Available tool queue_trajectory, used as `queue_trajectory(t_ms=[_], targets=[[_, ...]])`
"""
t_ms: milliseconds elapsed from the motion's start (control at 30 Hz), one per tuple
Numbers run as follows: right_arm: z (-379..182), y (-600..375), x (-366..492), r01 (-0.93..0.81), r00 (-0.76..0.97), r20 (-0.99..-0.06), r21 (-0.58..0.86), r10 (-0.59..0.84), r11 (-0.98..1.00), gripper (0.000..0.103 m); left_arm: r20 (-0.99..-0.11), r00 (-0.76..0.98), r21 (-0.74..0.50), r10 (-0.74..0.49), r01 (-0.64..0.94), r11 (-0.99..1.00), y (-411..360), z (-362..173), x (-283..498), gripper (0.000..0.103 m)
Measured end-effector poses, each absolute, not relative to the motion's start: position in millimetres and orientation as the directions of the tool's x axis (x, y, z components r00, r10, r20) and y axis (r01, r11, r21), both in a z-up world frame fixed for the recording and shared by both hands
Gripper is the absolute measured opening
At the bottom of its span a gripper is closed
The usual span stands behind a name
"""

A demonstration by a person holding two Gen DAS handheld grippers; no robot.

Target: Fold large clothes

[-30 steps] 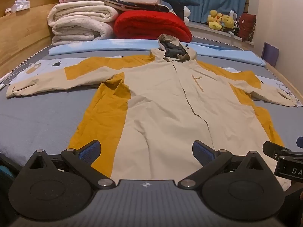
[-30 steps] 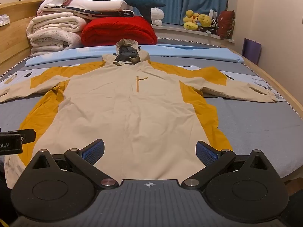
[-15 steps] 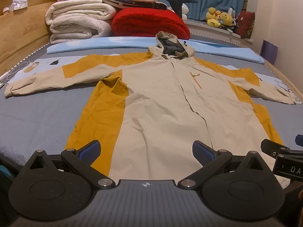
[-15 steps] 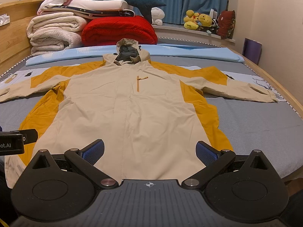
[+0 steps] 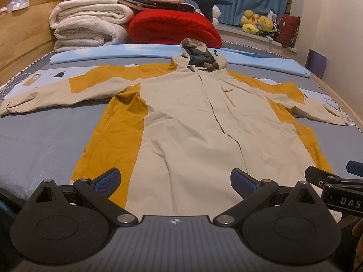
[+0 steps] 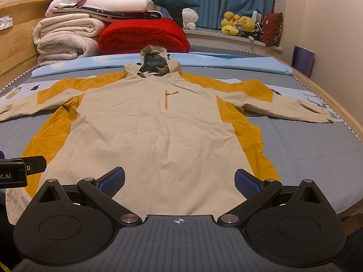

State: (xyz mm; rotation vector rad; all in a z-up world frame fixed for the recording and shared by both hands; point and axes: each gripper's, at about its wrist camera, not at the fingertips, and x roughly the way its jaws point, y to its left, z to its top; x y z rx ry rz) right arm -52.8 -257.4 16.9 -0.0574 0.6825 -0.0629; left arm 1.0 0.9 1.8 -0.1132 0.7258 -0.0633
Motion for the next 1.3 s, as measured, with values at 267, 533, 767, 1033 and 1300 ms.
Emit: queue_trajectory(t_ms=[267, 533, 767, 1033, 1300], targets=[[17.2, -257.3, -52.7, 0.039, 0.774, -0.629, -0.074, -0.077, 0.996, 0.102, -0.662, 0.744, -0.118, -0.093, 0.019, 0.993, 0.8, 1.5, 0.4, 0.103], [16.9, -256.8, -52.6, 0.038, 0.774, -0.629, -0.075, -0.077, 0.996, 0.102, -0.66, 0.745, -0.115, -0.093, 0.023, 0.993, 0.7, 2.4, 0.2, 0.103], [17.5, -257.1, -52.6, 0.038, 0.774, -0.629, -0.075, -0.077, 0.996, 0.102, -0.659, 0.746, -0.116, -0.094, 0.024, 0.993, 0.1, 3.3, -0.1, 0.103], [17.6, -256.8, -52.5, 0.038, 0.774, -0.629, -0.075, -0.077, 0.996, 0.102, -0.628, 0.77, -0.123, -0.113, 0.046, 0.991, -2.7, 6.5, -2.6, 0.103], [16.9, -254.9, -52.2, 0.037, 0.777, -0.625, -0.076, -0.076, 0.996, 0.102, -0.655, 0.746, -0.119, -0.121, 0.056, 0.991, -1.6, 7.6, -3.6, 0.103]])
